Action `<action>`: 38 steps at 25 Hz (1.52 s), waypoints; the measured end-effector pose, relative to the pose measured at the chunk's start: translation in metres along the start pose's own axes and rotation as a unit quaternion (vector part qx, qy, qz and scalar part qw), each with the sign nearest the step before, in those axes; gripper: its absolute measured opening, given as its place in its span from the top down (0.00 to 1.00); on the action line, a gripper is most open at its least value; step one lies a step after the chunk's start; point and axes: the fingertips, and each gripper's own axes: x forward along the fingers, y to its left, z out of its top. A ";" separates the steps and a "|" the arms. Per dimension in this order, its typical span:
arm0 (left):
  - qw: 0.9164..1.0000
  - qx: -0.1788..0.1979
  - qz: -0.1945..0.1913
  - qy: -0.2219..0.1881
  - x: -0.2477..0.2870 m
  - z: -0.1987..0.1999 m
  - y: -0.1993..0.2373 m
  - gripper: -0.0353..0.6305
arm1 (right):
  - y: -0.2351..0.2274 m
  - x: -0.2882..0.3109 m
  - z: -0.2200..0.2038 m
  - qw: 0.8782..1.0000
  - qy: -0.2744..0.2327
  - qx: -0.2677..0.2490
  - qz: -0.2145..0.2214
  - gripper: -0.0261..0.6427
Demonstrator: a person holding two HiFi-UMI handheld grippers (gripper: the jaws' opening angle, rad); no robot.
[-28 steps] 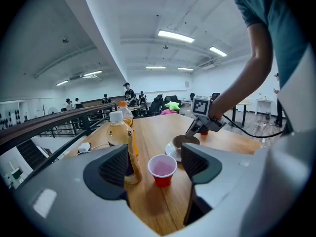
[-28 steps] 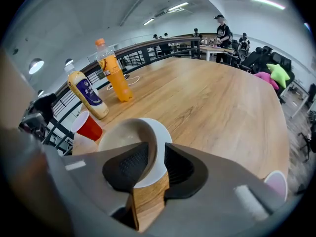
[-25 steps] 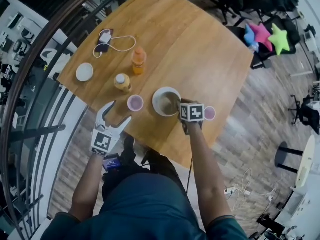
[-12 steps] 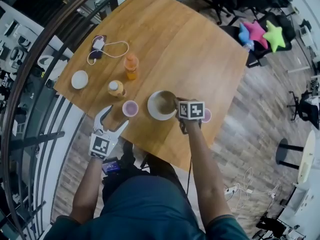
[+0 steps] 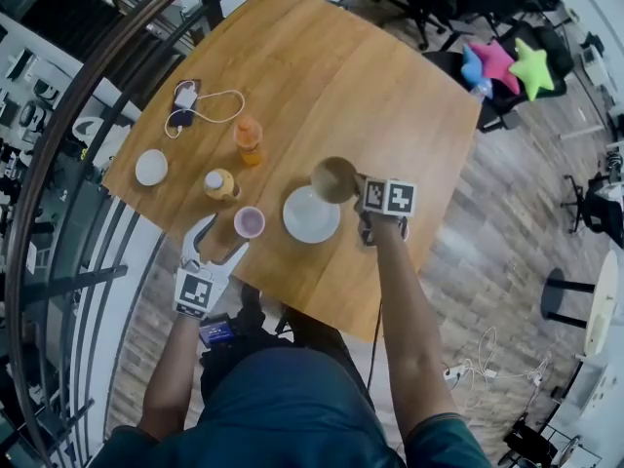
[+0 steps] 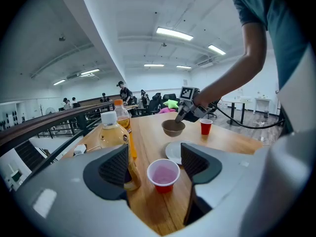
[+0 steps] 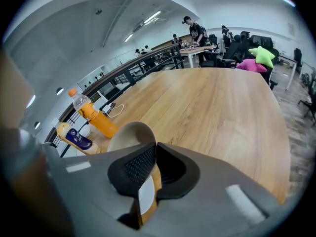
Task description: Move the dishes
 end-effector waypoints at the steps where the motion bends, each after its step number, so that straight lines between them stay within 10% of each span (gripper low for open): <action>1: 1.000 -0.001 0.000 0.001 0.000 0.000 0.000 0.45 | -0.004 0.001 0.002 1.000 0.005 0.002 -0.001 0.93; 18: 1.000 0.005 -0.016 0.003 0.015 0.001 0.007 0.45 | 0.015 -0.055 -0.082 0.996 0.070 0.016 0.059 0.93; 38: 0.998 0.037 -0.051 -0.016 -0.002 0.018 -0.001 0.45 | 0.009 -0.080 -0.205 0.993 0.086 0.084 0.008 0.93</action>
